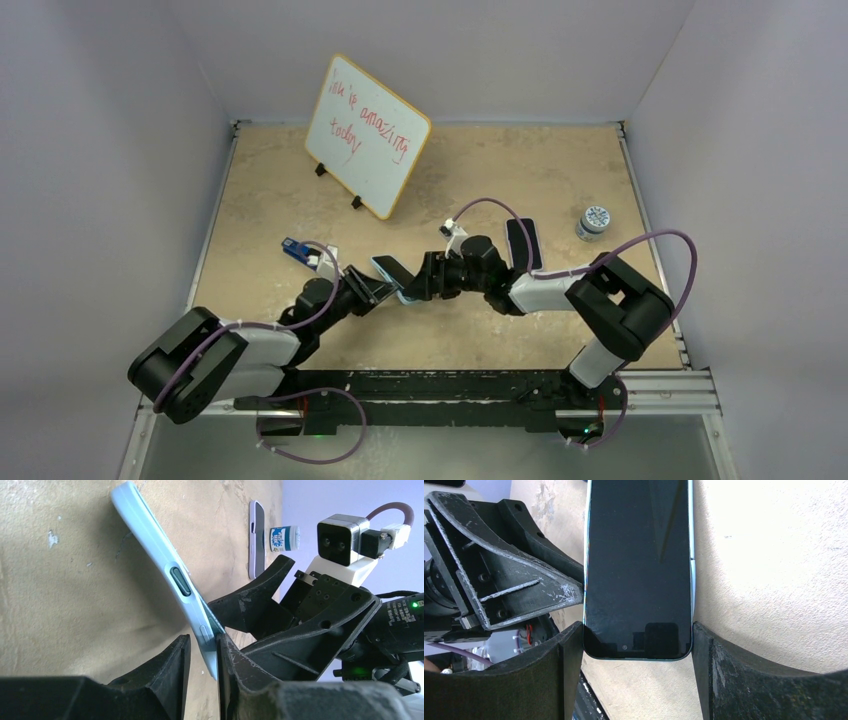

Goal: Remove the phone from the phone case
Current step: Remove the phone from the phone case.

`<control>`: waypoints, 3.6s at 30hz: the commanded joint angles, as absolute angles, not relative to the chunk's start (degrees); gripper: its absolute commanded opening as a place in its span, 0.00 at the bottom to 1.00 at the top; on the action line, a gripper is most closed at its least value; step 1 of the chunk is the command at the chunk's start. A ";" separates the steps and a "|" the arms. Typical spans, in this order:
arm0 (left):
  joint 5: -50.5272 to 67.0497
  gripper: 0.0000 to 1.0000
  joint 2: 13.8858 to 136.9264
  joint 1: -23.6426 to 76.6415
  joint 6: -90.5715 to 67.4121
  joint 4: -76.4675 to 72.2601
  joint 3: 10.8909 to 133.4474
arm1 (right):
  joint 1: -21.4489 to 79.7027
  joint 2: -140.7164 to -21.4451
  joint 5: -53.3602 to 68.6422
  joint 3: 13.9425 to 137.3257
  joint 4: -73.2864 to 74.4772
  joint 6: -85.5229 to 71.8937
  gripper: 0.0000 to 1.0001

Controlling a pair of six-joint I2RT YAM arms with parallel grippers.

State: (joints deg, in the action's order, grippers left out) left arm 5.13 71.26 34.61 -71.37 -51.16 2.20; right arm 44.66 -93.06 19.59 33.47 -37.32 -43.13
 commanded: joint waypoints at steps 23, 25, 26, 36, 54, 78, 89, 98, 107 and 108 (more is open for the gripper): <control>-3.09 0.17 73.62 34.88 -72.39 -42.41 -5.12 | 43.46 -91.75 24.08 31.86 -42.54 -45.54 0.00; -3.28 0.17 73.36 34.85 -72.60 -41.31 -5.08 | 42.87 -91.68 24.52 31.38 -42.73 -45.45 0.00; -3.52 0.17 73.17 34.84 -72.67 -40.63 -5.14 | 42.53 -91.59 24.79 31.04 -42.90 -45.47 0.00; -5.27 0.20 71.94 34.76 -73.95 -36.46 -5.36 | 41.24 -91.86 26.37 28.89 -45.02 -45.27 0.00; -3.20 0.56 55.52 34.66 -72.31 -37.81 -3.05 | 41.09 -90.34 23.71 29.31 -42.15 -40.01 0.00; 4.03 0.59 72.70 34.88 -71.72 -57.72 1.44 | 41.11 -89.82 24.58 29.38 -42.57 -40.61 0.00; 4.08 0.59 77.34 34.87 -72.15 -60.37 3.08 | 41.04 -89.74 24.78 29.44 -42.54 -40.63 0.00; 4.11 0.58 81.68 34.89 -72.57 -62.24 3.99 | 41.07 -89.82 25.10 29.69 -42.32 -40.52 0.00; 3.34 0.49 86.97 34.90 -74.32 -58.37 1.79 | 41.05 -89.73 26.91 29.68 -41.80 -41.05 0.00; 3.12 0.47 87.94 34.93 -74.69 -58.86 0.98 | 41.05 -89.74 27.04 29.73 -41.90 -41.20 0.00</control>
State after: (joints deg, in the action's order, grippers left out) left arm 4.64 84.20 34.89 -74.08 -61.10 2.81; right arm 41.19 -91.74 23.99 28.60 -40.88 -39.94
